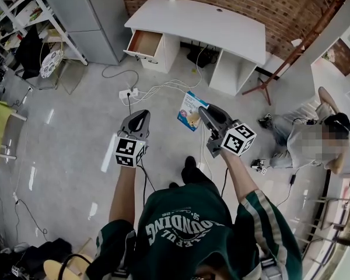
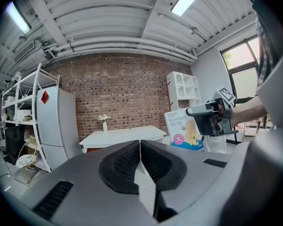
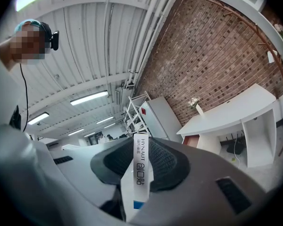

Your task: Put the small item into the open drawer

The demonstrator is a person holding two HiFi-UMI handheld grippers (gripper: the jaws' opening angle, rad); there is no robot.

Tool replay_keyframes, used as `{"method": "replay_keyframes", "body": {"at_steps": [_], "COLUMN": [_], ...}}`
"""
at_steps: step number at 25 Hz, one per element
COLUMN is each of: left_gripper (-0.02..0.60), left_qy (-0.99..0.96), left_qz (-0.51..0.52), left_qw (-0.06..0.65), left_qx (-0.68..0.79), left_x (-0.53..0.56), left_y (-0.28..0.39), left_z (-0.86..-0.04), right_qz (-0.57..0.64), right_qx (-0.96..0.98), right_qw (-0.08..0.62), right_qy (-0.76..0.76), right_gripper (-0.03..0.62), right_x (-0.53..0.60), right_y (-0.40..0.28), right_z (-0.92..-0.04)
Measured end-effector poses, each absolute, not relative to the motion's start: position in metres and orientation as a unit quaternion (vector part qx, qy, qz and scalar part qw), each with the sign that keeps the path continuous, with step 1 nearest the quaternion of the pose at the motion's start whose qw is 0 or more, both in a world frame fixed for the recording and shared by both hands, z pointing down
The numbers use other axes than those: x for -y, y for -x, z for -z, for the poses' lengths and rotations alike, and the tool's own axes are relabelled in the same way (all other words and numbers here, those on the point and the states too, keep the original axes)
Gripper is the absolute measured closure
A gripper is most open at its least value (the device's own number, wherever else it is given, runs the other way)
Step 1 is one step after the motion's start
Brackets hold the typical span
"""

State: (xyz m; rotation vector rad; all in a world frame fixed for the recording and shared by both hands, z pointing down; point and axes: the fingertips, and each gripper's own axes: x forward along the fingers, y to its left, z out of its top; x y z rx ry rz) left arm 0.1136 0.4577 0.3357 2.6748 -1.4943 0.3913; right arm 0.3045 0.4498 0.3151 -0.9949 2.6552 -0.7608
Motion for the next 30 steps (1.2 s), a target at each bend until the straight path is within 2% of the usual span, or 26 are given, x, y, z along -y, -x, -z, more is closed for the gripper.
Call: {"method": "replay_keyframes", "body": {"at_steps": [7, 30], "left_gripper": [0.561, 0.56], "left_qy": [-0.862, -0.832], "left_qz": [-0.129, -0.143], "left_qw": [0.033, 0.059], "left_qx": [0.489, 0.533], "left_x": [-0.404, -0.334], "left_y": [-0.121, -0.159], "left_z": [-0.336, -0.347], "right_qz": [0.267, 0.287], "right_qx": [-0.899, -0.916], "right_qw": [0.104, 0.086], "right_qy": [0.33, 0.268], "right_gripper": [0.482, 0.482], "right_x": [-0.393, -0.302], "right_y": [-0.311, -0.34], "right_z": [-0.316, -0.325]}}
